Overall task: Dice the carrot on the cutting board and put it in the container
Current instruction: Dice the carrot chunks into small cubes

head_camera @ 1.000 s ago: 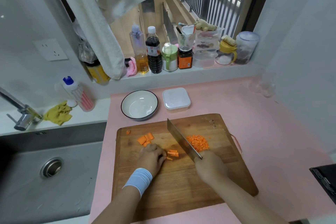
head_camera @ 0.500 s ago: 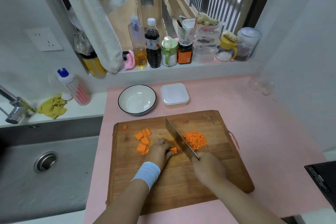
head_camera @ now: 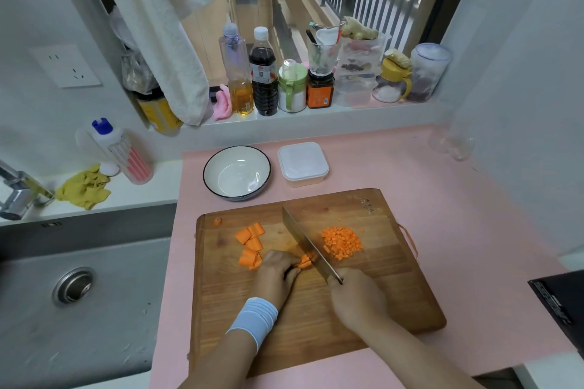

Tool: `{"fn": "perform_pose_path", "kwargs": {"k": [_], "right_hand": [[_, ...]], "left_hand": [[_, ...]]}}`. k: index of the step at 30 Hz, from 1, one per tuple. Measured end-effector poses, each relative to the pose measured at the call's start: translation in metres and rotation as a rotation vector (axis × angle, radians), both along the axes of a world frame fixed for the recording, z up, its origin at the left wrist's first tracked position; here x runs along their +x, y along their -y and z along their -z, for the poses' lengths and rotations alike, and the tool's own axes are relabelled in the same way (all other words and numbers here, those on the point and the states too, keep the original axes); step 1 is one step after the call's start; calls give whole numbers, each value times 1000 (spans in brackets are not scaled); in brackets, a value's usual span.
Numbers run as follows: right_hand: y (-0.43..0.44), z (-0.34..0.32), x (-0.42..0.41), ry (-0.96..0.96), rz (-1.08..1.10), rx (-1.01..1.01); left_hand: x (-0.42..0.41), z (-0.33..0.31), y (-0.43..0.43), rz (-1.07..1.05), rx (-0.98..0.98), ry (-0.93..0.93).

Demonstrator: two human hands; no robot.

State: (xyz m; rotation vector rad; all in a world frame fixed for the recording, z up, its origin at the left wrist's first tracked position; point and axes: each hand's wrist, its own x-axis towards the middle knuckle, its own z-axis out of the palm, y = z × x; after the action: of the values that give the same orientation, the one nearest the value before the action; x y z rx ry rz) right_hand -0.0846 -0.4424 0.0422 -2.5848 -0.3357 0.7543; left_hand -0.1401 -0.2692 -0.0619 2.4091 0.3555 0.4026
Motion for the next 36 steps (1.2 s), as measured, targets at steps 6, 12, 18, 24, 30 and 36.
{"fn": "perform_pose_path", "kwargs": {"k": [6, 12, 18, 24, 30, 36], "right_hand": [[0, -2, 0, -2, -2, 18], [-1, -2, -2, -2, 3, 21], [0, -4, -1, -28, 1, 47], [-4, -5, -2, -24, -41, 40], [-5, -7, -12, 102, -42, 18], [-4, -9, -25, 146, -23, 6]], "left_hand": [[5, 1, 3, -88, -67, 34], [16, -3, 10, -168, -140, -33], [3, 3, -4, 20, -55, 99], [2, 11, -3, 125, 72, 182], [3, 12, -4, 120, 60, 172], [2, 13, -4, 118, 46, 169]]}}
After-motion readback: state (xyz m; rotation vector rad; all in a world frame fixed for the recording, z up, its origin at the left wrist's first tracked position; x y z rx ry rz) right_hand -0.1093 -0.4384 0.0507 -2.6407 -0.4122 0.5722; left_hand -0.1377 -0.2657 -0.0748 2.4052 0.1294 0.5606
